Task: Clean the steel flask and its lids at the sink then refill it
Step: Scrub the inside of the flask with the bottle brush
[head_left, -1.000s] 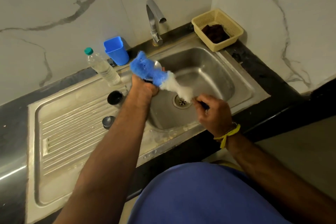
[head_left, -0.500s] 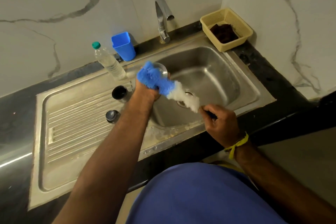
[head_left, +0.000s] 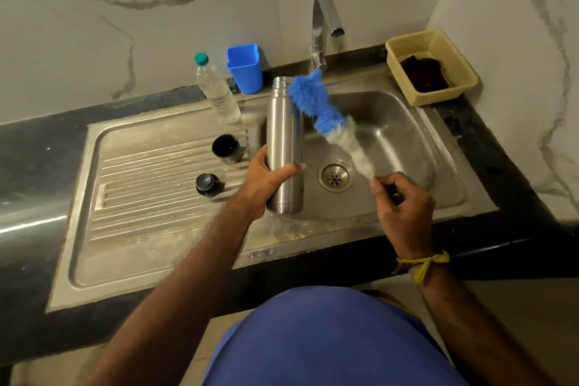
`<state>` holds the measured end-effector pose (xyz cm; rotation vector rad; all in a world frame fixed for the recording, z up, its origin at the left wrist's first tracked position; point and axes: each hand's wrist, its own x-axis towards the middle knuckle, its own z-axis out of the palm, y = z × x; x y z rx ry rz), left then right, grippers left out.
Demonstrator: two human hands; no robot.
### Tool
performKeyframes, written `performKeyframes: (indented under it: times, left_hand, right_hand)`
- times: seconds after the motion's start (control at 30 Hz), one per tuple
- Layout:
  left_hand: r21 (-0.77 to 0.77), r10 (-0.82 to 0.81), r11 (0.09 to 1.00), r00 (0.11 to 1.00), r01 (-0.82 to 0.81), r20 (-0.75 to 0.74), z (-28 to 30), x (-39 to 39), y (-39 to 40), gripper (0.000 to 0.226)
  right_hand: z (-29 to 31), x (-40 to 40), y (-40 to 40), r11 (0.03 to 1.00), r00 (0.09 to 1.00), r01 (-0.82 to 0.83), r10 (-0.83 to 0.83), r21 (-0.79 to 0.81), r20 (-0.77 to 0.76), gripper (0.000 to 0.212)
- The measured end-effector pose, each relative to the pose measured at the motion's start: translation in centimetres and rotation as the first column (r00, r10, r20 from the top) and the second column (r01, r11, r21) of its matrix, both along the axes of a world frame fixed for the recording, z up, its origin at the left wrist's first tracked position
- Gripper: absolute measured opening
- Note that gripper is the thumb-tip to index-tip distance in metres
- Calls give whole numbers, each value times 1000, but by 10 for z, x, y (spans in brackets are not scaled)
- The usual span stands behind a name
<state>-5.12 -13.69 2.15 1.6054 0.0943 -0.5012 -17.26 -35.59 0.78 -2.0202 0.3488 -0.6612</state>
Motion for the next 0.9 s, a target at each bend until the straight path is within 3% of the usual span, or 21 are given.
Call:
performKeyframes:
  times: [0.1,0.23,0.37,0.5,0.63,0.77,0.9]
  left_hand:
    - [60,23,998,998,-26,60,-6,-12,6,74]
    - [349,-19,935,977,-59,214,-3,-17,15,94]
    - [525,-7,835,950,-165,311,8,-3,34,87]
    - [651,-101,742,935,-157,340,9,2,35,81]
    - [552,10,810,946,-197,323,7,-2,39,80]
    - [468,57,862,955,-194,292,7,-6,50,75]
    - [302,152,924,949,-235,276,4,-6,47,69]
  right_hand:
    - [9,7,8,995,997,-58,61,-85,41,17]
    - [13,24,15,953,993,-109,116,-283,7,20]
    - [17,26,7,955,991,-120,130,-271,17,20]
    - [21,42,18,945,989,-144,151,-295,3,19]
    - [20,51,12,937,986,-166,165,-306,-31,21]
    - [21,37,9,978,982,-186,182,-98,-46,19]
    - [25,40,18,981,971,-113,142,158,-191,17]
